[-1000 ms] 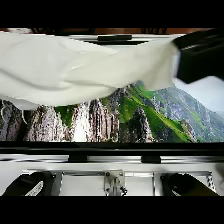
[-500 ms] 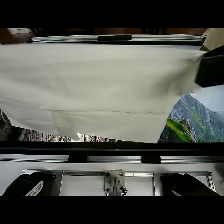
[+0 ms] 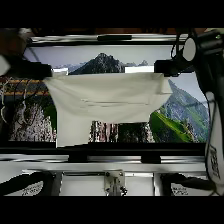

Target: Fold the shirts.

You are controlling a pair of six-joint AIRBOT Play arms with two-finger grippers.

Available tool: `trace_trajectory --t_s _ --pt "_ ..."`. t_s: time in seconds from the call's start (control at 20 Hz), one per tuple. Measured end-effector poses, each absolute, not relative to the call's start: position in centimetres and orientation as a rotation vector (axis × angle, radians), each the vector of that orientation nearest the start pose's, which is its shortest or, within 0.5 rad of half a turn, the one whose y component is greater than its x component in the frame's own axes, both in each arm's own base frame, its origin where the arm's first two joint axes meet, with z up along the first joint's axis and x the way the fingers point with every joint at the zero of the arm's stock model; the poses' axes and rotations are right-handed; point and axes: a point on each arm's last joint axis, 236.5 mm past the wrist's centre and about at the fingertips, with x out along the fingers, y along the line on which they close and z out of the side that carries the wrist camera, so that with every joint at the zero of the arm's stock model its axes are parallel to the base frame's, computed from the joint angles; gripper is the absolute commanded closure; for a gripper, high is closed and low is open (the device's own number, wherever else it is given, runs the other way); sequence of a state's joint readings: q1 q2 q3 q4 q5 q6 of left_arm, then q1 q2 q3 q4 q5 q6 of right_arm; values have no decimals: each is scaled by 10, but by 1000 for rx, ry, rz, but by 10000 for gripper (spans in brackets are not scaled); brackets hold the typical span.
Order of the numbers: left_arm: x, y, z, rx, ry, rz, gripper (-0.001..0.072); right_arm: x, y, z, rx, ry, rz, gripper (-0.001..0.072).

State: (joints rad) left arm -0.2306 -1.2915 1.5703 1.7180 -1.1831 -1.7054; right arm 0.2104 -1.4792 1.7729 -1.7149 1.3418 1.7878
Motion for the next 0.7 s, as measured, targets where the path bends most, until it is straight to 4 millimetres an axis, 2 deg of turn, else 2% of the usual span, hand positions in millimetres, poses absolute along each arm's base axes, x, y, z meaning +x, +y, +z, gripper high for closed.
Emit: trace_trajectory --t_s 0.1,0.2,0.3,0.4,0.45,0.5,0.55,0.6,0.65,0.7 --pt "481 -81 111 107 966 -56 677 507 64 93 150 1061 6 660" --pt "511 -89 70 117 1004 -60 677 537 65 56 311 1063 34 660" --pt "534 -99 39 106 1020 -75 676 561 69 29 430 1043 52 660" --pt "552 -111 20 72 1011 -99 675 576 76 5 501 1036 62 652" --pt "556 -117 10 51 1019 -111 658 581 79 -6 523 1038 62 588" --pt "558 -123 2 33 1027 -121 491 583 81 -15 538 1045 62 395" --pt "559 -126 -2 18 1034 -129 273 584 84 -22 549 1052 64 232" --pt "557 -127 -5 8 1054 -130 108 585 87 -24 561 1053 71 226" --pt "555 -122 -5 -1 1078 -122 67 584 88 -24 563 1060 81 226" --pt "551 -112 -3 -7 1105 -106 67 580 86 -22 557 1073 93 226"
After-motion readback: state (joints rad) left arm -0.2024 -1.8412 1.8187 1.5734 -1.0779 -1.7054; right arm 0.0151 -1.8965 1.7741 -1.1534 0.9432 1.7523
